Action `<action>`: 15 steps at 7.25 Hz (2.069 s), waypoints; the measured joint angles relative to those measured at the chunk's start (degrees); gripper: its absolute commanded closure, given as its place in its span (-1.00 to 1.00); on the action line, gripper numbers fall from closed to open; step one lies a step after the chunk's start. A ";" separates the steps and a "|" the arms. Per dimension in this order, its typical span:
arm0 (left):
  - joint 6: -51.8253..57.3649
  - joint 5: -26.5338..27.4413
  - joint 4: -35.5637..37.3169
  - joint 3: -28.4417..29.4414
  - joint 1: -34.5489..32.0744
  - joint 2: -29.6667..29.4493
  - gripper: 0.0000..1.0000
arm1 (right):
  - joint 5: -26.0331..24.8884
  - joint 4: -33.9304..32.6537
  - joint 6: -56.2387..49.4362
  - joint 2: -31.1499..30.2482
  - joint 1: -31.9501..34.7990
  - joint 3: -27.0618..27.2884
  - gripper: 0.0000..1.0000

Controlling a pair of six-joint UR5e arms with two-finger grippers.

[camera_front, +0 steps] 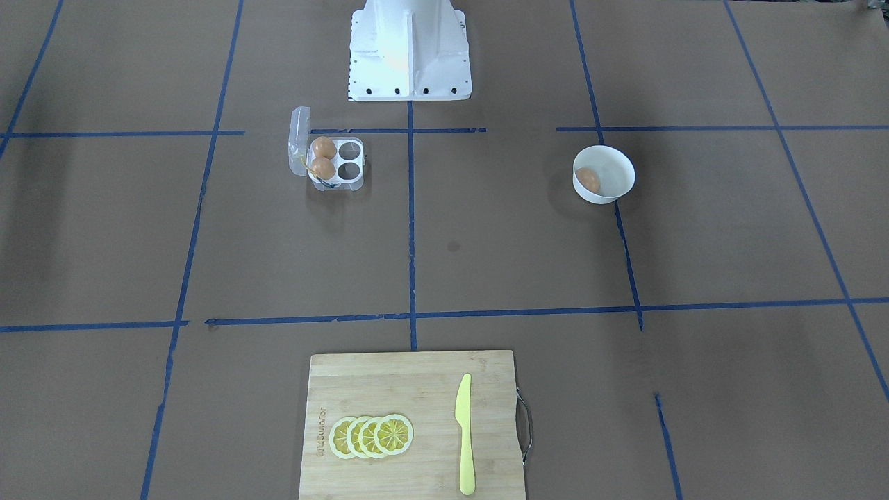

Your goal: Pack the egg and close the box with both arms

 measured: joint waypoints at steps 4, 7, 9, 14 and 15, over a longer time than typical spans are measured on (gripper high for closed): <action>-0.27 0.31 -1.11 -0.23 0.06 -0.44 -1.00 | 0.47 3.61 0.14 0.07 -0.86 0.45 -1.00; -0.91 0.20 -7.71 0.64 0.14 -2.64 -1.00 | 1.86 9.40 0.79 -0.86 -0.93 0.80 -1.00; -2.09 0.14 -20.38 2.80 0.18 -5.01 -1.00 | 2.25 9.81 1.20 -0.39 -0.99 0.87 -1.00; -14.78 -0.17 -36.71 -1.95 4.28 -3.33 -1.00 | 6.15 9.72 2.24 1.11 -0.97 0.36 -1.00; -23.35 1.08 -37.47 -4.40 7.60 -2.35 -1.00 | 7.12 9.75 2.47 1.21 -0.96 0.32 -1.00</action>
